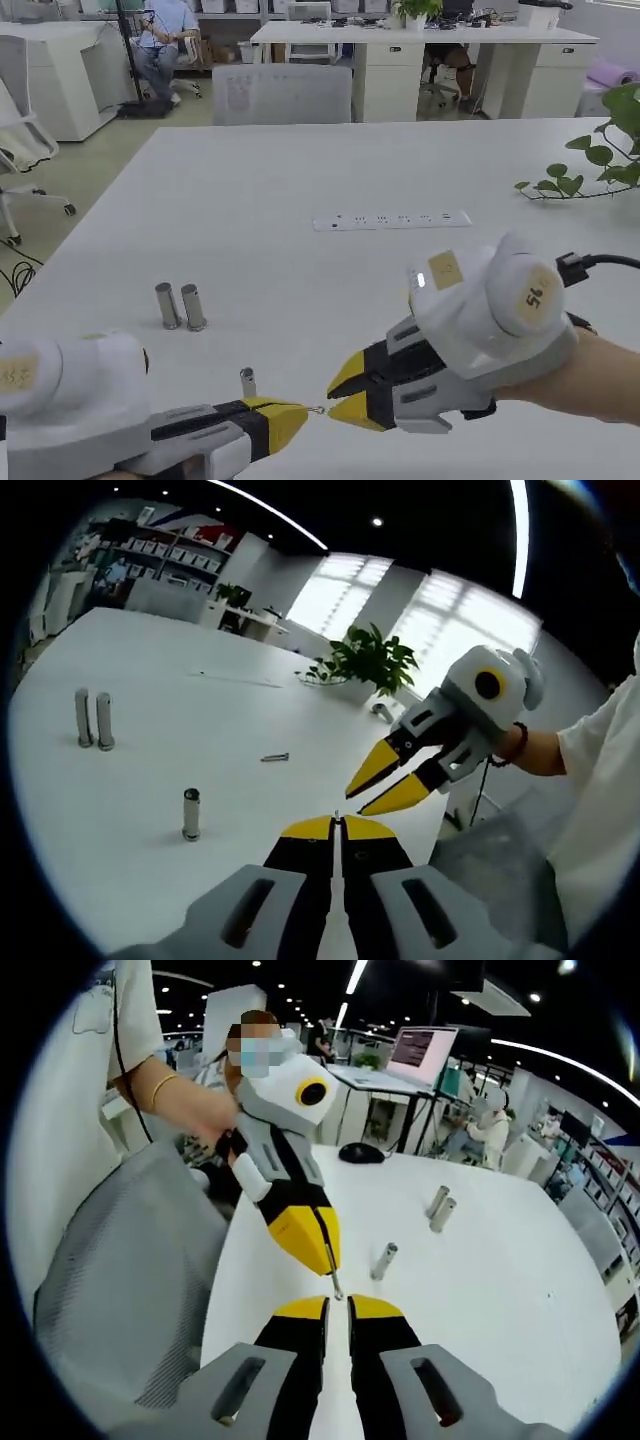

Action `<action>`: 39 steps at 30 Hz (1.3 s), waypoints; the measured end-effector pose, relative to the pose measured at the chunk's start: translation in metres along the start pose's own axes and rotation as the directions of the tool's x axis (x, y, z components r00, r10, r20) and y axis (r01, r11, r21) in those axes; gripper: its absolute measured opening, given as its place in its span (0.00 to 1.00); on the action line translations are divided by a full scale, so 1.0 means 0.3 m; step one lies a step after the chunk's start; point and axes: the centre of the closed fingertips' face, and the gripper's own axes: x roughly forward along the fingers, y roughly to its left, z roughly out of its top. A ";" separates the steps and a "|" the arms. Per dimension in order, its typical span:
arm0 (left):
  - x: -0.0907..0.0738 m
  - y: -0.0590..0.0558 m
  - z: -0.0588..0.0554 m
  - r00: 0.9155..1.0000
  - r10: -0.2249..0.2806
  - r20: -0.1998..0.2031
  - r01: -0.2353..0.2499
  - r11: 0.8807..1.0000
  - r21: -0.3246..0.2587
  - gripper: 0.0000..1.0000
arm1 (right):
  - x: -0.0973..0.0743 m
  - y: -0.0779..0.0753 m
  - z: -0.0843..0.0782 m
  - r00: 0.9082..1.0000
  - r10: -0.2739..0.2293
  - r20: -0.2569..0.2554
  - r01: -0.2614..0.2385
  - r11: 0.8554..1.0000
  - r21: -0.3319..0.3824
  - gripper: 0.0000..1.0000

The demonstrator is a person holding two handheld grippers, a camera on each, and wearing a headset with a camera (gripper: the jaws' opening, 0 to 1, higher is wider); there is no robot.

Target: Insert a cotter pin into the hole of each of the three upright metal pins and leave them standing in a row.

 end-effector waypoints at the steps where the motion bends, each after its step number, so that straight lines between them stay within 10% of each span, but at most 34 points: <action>1: 0.001 -0.002 -0.004 1.000 -0.003 -0.011 0.003 0.999 0.035 0.00 | -0.003 0.003 -0.005 1.000 0.011 0.000 -0.011 1.000 0.014 0.10; 21: 0.004 -0.044 -0.035 0.993 -0.080 -0.091 0.103 0.956 0.276 0.00 | 0.004 0.054 -0.026 0.994 0.108 0.032 -0.111 0.991 0.080 0.10; 39: -0.015 -0.105 -0.063 0.976 -0.167 -0.139 0.206 0.914 0.350 0.00 | 0.009 0.135 -0.027 0.970 0.239 0.042 -0.241 0.967 0.080 0.10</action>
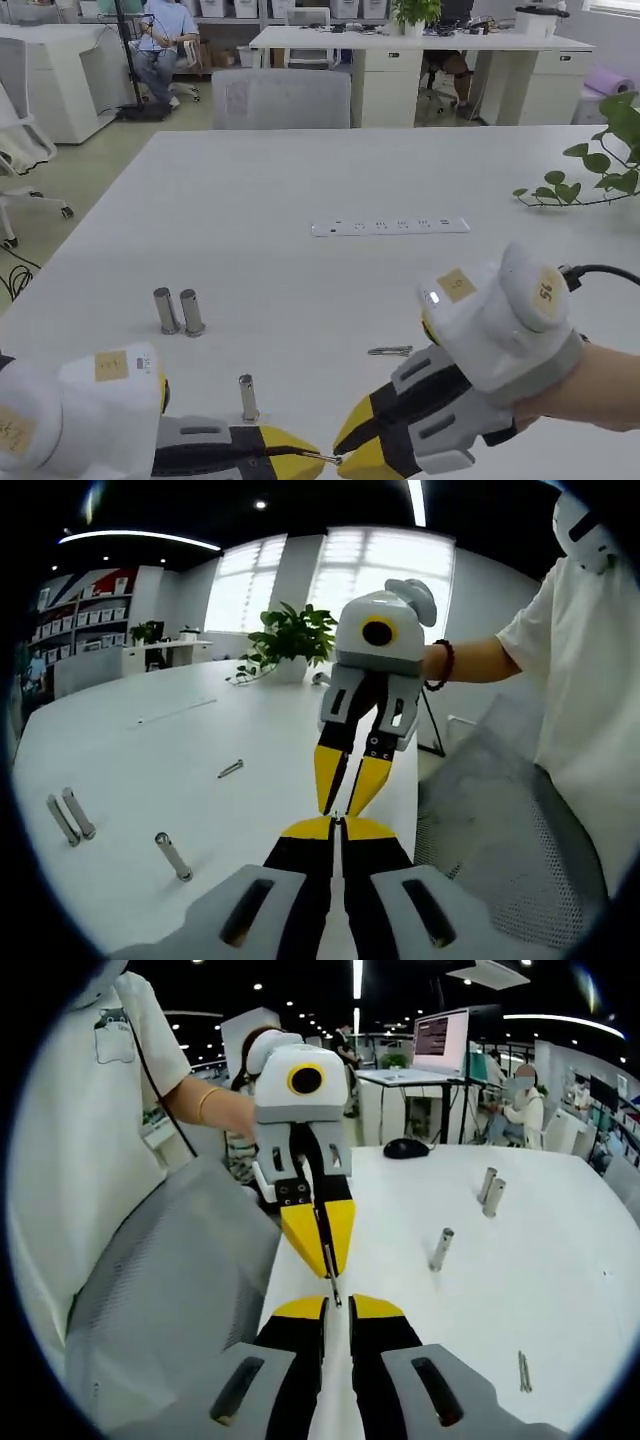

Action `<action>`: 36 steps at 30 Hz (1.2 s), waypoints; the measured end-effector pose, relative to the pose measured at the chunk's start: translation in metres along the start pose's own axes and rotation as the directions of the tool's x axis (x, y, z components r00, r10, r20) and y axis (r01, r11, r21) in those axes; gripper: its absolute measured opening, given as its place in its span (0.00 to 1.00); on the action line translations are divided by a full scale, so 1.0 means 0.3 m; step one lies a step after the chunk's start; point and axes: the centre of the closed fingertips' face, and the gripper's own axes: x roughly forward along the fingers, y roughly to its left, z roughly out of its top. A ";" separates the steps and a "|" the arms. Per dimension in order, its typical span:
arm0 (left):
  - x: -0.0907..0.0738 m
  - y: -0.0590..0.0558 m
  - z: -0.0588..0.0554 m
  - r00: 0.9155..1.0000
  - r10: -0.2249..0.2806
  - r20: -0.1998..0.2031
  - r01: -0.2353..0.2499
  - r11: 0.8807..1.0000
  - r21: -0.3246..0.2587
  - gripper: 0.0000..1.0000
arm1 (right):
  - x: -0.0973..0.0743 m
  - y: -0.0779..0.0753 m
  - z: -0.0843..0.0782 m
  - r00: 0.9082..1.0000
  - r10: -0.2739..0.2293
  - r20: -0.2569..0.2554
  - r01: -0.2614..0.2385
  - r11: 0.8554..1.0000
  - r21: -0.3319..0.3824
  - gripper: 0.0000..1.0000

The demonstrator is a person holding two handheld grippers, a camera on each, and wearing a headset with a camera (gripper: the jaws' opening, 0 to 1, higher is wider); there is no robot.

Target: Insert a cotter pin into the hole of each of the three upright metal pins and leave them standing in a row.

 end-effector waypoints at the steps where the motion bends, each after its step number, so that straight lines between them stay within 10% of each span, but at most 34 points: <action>1: 0.001 -0.001 0.000 1.000 -0.001 -0.001 0.001 1.000 0.003 0.00 | 0.001 0.003 0.001 1.000 0.006 0.002 -0.006 1.000 0.001 0.10; 20: 0.008 -0.048 -0.004 0.997 -0.073 -0.016 0.074 0.997 0.036 0.00 | 0.013 0.048 -0.009 0.997 0.083 -0.005 -0.083 0.996 0.022 0.04; 36: 0.005 -0.033 -0.004 0.999 -0.043 -0.014 0.044 0.998 0.043 0.01 | 0.017 0.037 -0.005 0.998 0.047 -0.031 -0.046 0.998 0.047 0.02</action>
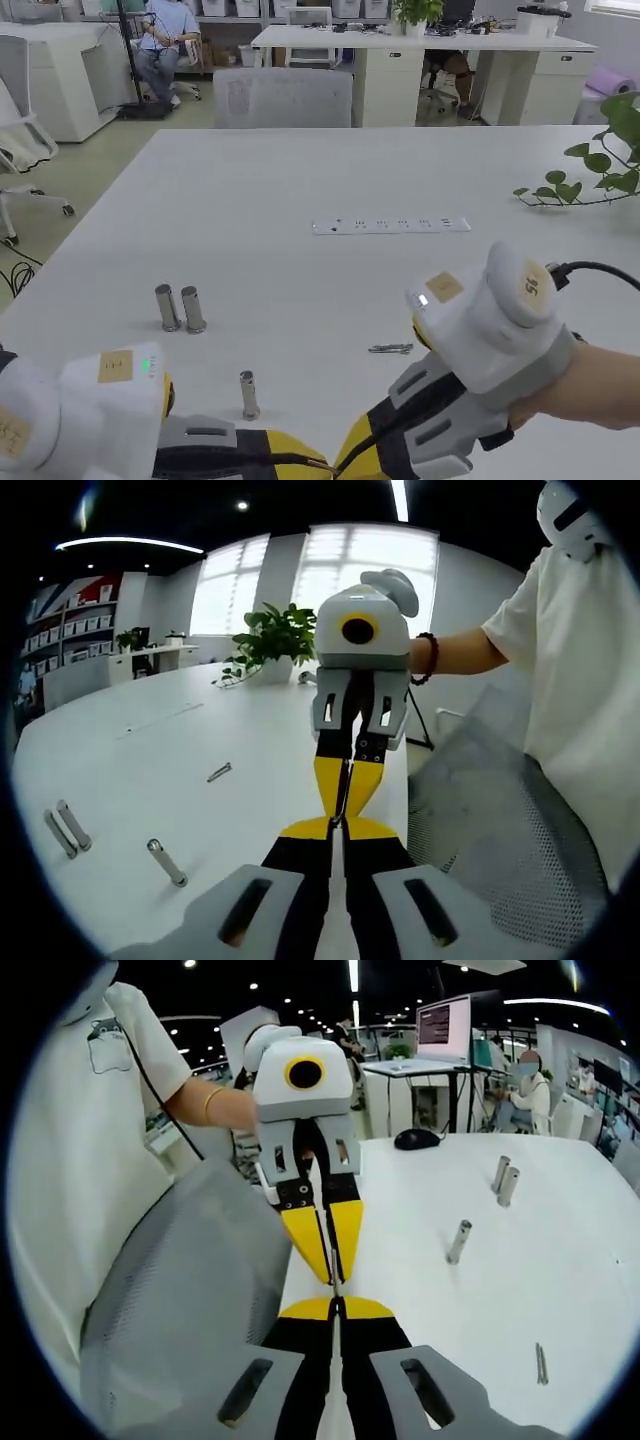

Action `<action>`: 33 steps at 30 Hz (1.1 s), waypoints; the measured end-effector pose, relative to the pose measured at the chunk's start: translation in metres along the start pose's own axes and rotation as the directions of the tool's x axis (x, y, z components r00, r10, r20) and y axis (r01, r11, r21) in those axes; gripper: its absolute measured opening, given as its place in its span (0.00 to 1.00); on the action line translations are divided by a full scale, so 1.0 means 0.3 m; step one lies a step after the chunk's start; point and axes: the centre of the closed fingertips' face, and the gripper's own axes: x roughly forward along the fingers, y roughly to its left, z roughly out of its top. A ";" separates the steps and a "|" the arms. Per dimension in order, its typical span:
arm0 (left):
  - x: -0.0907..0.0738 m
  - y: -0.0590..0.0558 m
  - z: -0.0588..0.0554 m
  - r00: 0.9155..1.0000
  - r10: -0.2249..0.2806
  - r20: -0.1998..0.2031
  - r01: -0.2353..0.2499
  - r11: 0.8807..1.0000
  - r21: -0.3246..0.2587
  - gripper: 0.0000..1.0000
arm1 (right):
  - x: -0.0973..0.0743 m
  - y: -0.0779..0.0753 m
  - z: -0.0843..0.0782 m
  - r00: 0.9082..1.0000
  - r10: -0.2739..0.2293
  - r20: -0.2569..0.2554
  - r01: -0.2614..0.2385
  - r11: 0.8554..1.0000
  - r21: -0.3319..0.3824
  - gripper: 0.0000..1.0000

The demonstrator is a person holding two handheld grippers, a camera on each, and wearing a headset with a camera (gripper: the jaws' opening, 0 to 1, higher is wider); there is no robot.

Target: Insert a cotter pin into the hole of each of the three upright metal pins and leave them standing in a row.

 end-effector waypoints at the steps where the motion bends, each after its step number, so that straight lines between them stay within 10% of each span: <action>1: 0.000 0.002 0.000 1.000 0.005 0.001 -0.005 1.000 0.000 0.01 | 0.000 -0.001 0.000 1.000 -0.003 -0.004 0.003 1.000 0.004 0.02; 21: -0.048 0.081 0.014 0.984 0.162 0.074 -0.161 0.987 -0.025 0.30 | -0.016 -0.043 0.013 0.997 -0.069 -0.040 0.074 0.989 0.129 0.02; 33: -0.109 0.164 0.018 0.947 0.297 0.122 -0.292 0.955 -0.056 0.40 | -0.019 -0.083 0.013 0.991 -0.102 -0.092 0.120 0.967 0.223 0.02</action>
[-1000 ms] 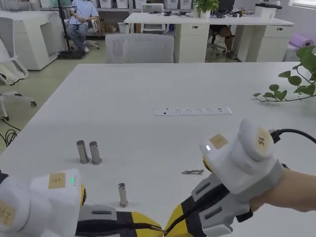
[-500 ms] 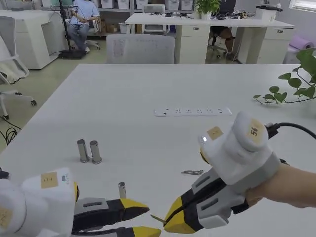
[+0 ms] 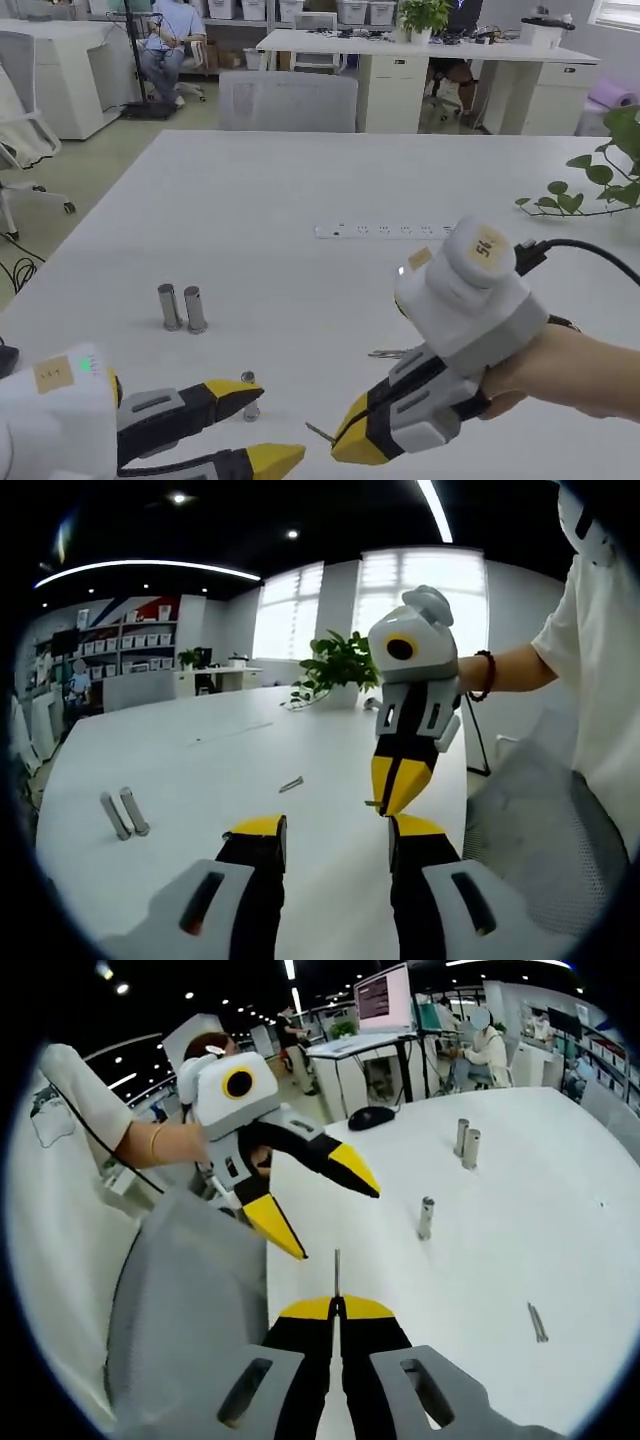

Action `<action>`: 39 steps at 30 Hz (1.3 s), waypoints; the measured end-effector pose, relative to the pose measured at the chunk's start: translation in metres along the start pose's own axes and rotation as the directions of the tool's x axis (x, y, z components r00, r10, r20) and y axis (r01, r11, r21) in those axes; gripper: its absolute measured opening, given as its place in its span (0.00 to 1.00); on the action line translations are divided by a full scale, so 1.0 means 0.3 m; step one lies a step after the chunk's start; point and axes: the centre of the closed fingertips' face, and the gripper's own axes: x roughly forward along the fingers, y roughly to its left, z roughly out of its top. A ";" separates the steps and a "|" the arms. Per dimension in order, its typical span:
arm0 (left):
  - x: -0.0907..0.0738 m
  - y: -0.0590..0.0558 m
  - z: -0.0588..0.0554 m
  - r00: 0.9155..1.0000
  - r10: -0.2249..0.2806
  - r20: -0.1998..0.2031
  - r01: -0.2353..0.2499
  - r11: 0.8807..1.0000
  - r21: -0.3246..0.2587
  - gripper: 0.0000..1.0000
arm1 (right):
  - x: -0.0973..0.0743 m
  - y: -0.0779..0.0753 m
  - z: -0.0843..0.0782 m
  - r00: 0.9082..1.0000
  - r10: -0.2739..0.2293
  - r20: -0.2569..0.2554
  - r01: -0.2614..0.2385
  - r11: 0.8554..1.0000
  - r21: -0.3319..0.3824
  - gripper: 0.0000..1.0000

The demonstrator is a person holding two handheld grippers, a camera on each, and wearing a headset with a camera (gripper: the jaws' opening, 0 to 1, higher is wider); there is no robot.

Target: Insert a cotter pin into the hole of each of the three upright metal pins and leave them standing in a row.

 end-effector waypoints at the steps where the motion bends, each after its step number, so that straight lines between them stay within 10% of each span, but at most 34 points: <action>1: -0.002 0.006 -0.001 1.000 0.005 0.000 -0.005 1.000 -0.002 0.41 | 0.000 -0.004 -0.001 1.000 -0.004 -0.007 0.004 1.000 0.009 0.02; 39: 0.027 0.283 -0.131 0.966 0.252 -0.056 -0.254 0.967 -0.029 0.35 | 0.073 -0.137 0.013 0.981 -0.092 -0.172 0.133 0.960 0.245 0.02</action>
